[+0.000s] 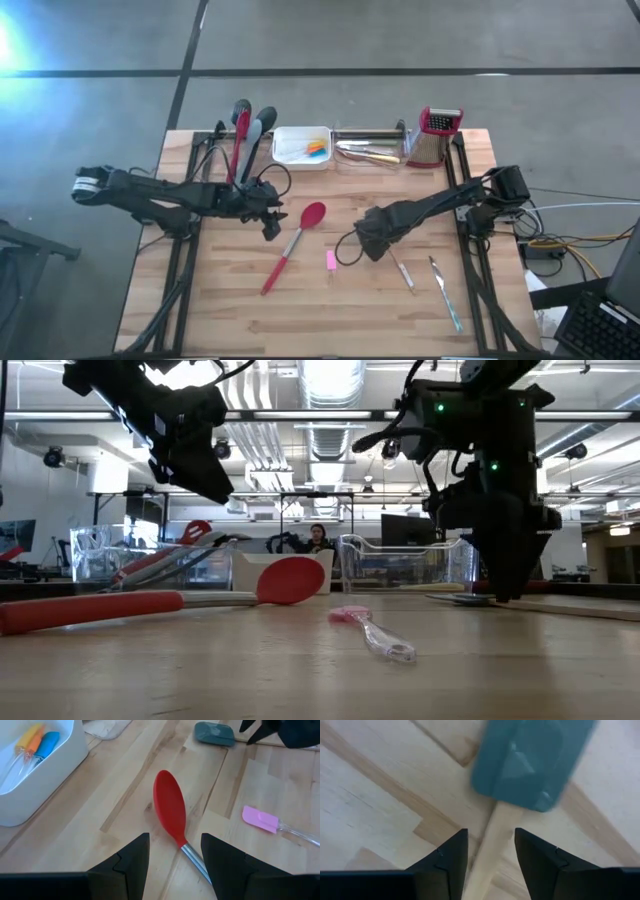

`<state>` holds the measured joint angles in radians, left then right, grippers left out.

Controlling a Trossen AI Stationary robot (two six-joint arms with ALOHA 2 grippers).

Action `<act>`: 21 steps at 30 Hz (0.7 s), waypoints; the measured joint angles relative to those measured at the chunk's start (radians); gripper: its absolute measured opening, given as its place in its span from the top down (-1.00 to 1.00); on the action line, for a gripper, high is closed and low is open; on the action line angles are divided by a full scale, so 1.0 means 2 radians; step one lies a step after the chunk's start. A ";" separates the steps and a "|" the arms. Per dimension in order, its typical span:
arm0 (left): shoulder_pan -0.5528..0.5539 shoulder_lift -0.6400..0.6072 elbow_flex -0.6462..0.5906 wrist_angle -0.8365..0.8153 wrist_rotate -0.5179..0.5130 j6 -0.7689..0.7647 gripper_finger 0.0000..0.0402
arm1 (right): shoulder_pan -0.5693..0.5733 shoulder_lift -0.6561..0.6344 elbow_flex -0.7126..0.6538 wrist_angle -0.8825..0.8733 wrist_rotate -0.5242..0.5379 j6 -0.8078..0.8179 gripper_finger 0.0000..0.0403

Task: Pick & Place Kitchen Items
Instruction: Put the gray spatula into the white bin

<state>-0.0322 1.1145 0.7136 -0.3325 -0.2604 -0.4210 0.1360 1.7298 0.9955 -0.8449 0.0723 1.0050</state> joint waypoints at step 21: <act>0.000 0.000 0.000 0.000 0.000 0.000 0.09 | -0.025 0.002 -0.054 0.063 -0.028 -0.007 0.61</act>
<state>-0.0322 1.1141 0.7139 -0.3317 -0.2596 -0.4217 0.0860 1.7341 0.8871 -0.7185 0.0163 0.9914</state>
